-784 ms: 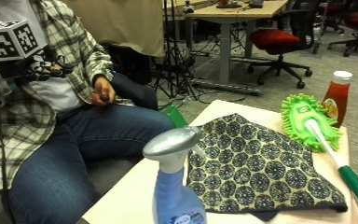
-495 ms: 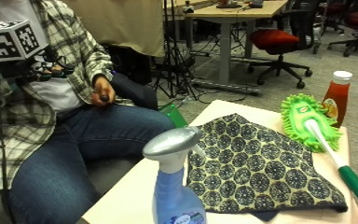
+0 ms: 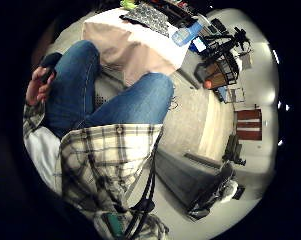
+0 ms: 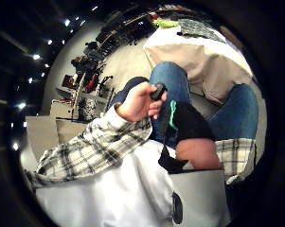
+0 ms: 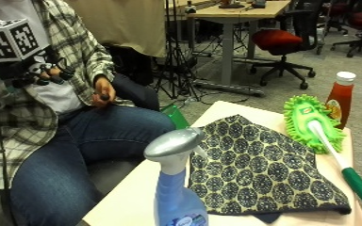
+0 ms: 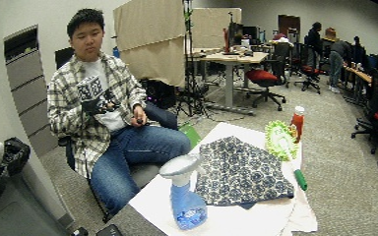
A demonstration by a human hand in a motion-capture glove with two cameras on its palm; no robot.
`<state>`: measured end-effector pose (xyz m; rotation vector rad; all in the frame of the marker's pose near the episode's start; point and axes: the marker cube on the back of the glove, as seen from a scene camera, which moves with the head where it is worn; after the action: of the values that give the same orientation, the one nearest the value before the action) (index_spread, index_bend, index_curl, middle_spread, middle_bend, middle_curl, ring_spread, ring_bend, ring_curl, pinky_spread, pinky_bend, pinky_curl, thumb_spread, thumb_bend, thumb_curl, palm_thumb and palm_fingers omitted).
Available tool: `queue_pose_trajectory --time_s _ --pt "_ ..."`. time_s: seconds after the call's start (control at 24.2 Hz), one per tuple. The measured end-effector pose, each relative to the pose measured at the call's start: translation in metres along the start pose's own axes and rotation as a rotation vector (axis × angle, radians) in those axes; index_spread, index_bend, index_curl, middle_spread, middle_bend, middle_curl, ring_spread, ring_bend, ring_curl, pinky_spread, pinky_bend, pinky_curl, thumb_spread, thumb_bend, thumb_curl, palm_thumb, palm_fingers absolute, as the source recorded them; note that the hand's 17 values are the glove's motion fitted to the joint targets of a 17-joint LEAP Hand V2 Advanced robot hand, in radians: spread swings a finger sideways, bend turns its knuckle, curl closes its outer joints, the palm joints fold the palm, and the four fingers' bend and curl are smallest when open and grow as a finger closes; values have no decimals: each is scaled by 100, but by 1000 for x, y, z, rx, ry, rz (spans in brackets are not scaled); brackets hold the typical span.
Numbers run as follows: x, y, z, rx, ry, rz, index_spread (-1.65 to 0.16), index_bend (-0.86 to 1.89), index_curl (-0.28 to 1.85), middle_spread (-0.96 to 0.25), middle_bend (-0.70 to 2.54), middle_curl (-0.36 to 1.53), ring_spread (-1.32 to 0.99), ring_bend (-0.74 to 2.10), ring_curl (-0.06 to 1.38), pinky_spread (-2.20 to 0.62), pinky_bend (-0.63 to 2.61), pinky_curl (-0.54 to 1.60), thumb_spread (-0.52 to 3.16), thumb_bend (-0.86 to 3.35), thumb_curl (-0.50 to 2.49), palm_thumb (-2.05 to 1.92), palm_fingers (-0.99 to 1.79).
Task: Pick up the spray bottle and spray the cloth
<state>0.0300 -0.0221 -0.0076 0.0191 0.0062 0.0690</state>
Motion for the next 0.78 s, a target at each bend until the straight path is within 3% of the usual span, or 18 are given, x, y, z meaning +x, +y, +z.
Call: queue_pose_trajectory --time_s 0.5,0.78 --pt "94 -95 -19 150 -90 210 -23 12 24 4 26 27 8 43 24 21 21 23 115 19 33 54 41" --pt "138 -144 -19 163 -245 251 -21 13 24 4 27 29 5 43 27 21 23 26 116 19 37 64 44"
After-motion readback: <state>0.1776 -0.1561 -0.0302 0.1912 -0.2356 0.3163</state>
